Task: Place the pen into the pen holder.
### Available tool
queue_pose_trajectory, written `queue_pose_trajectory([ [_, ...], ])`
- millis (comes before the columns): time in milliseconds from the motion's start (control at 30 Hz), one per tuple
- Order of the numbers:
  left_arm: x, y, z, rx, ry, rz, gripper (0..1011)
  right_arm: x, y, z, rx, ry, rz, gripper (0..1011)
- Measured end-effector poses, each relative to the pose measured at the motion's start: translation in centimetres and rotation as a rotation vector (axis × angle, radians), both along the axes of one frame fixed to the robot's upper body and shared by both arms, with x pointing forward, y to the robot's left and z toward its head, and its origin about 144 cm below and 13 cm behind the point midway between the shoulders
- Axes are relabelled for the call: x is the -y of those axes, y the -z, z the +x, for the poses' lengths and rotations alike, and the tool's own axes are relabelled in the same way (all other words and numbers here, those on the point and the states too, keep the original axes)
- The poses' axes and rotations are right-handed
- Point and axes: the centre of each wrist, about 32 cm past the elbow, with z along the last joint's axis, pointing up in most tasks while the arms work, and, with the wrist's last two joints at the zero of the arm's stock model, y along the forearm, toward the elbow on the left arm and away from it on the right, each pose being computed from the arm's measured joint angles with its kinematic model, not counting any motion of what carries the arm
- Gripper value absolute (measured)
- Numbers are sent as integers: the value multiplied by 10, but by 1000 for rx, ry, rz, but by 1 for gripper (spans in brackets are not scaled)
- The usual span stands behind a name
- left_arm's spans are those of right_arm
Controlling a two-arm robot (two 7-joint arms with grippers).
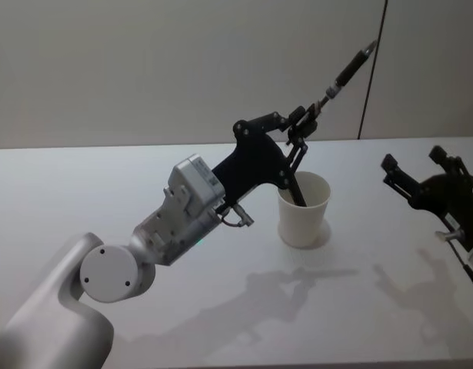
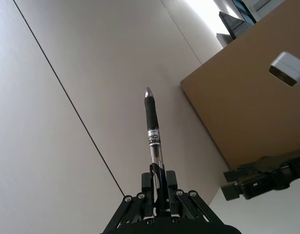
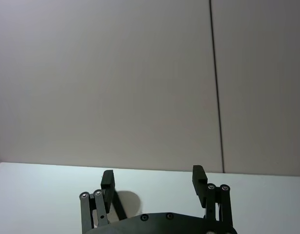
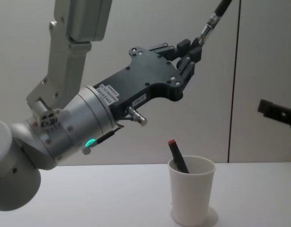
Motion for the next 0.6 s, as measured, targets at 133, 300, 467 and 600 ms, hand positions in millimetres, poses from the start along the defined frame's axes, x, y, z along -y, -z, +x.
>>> queue_pose_trajectory([
  [133, 1, 0, 1, 3, 7, 2, 183, 1, -7, -2, 21, -56, 21, 1001],
  [300, 1, -1, 2, 7, 14, 4, 183, 2, -16, -6, 53, -136, 52, 1001],
  [467, 1, -1, 3, 9, 18, 5, 183, 4, -25, -10, 84, -205, 80, 1001],
  [600, 1, -1, 3, 10, 20, 5, 184, 7, -33, -13, 112, -271, 111, 1001],
])
